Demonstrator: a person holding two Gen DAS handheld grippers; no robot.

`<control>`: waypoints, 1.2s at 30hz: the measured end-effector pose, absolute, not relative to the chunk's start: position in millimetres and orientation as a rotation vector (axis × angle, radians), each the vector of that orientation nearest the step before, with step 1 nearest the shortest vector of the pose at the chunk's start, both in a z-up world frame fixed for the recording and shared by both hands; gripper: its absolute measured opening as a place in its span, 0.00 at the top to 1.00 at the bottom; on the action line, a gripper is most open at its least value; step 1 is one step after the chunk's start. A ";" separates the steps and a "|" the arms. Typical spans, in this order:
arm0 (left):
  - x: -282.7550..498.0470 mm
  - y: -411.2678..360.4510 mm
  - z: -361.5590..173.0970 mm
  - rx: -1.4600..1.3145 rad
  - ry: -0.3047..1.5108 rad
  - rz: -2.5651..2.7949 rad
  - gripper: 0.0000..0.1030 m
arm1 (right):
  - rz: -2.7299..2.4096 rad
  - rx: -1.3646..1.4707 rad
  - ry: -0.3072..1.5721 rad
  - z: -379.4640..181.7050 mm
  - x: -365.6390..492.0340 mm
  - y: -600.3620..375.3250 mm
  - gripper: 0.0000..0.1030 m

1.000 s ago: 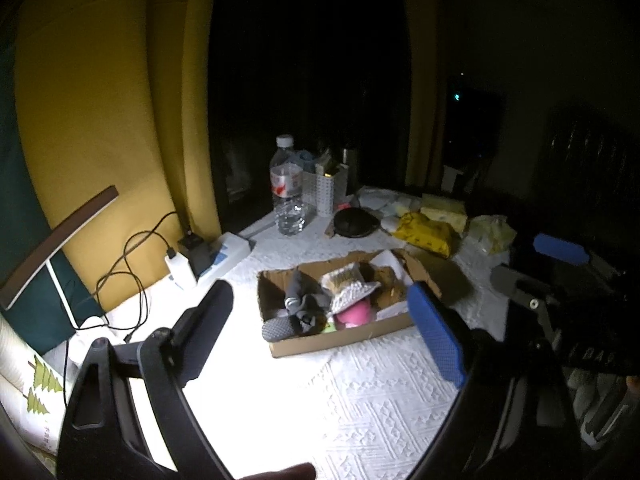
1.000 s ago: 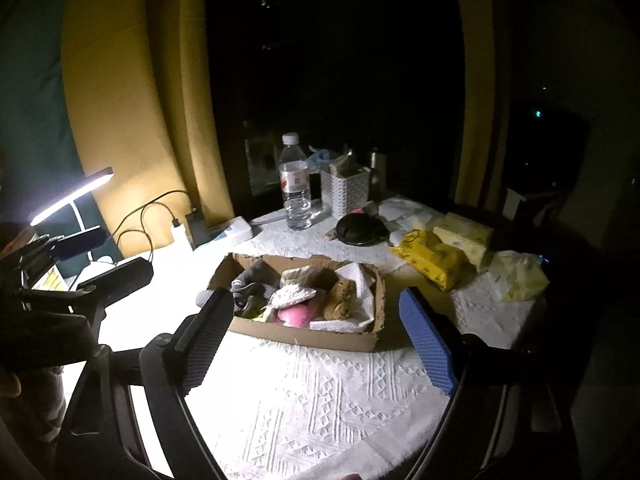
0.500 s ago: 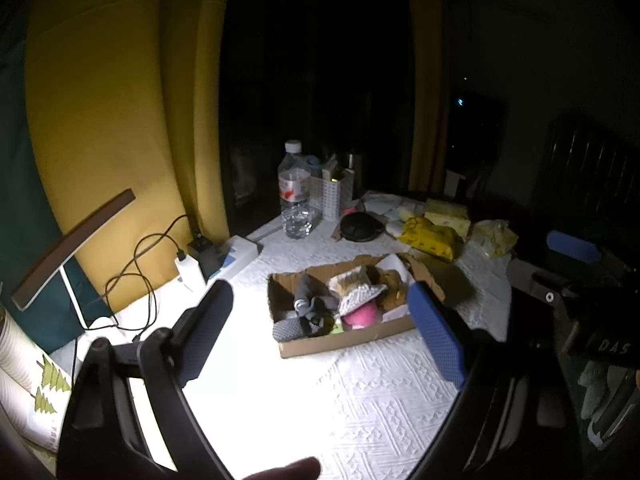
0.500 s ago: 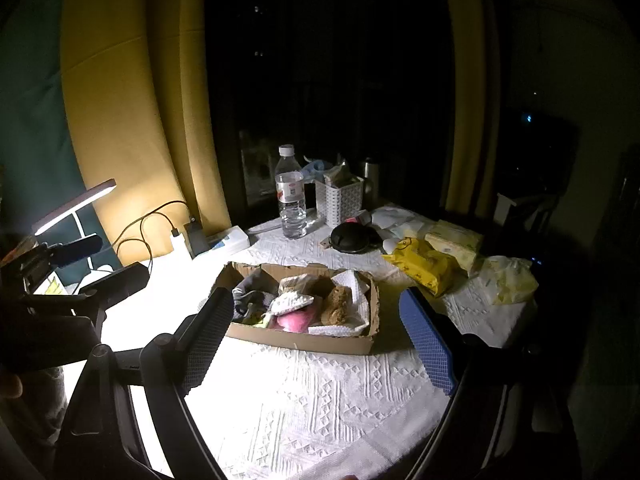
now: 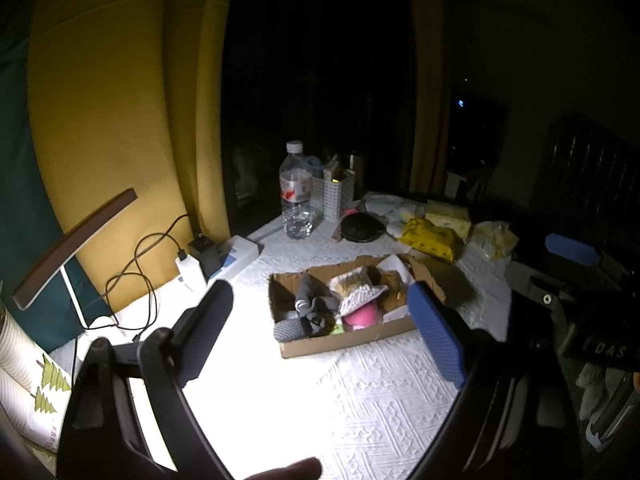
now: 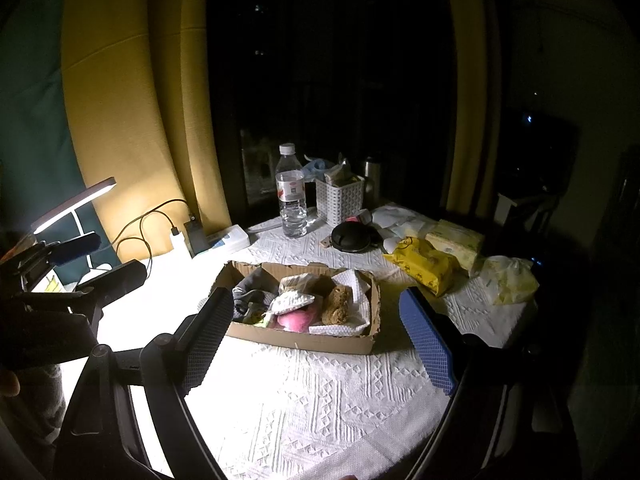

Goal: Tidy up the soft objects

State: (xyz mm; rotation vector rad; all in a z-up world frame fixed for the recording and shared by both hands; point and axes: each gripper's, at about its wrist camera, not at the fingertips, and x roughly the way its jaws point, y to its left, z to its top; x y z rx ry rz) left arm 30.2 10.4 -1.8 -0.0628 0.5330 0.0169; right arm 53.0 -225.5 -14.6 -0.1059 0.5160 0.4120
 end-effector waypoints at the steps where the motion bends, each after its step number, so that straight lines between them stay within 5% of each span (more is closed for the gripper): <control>1: 30.1 10.5 -1.7 -0.062 0.532 0.018 0.12 | 0.413 -0.106 0.516 -14.8 53.3 -225.9 0.15; 36: 30.0 11.8 -2.6 -0.063 0.529 0.013 0.12 | 0.410 -0.106 0.517 -15.6 53.8 -223.3 0.15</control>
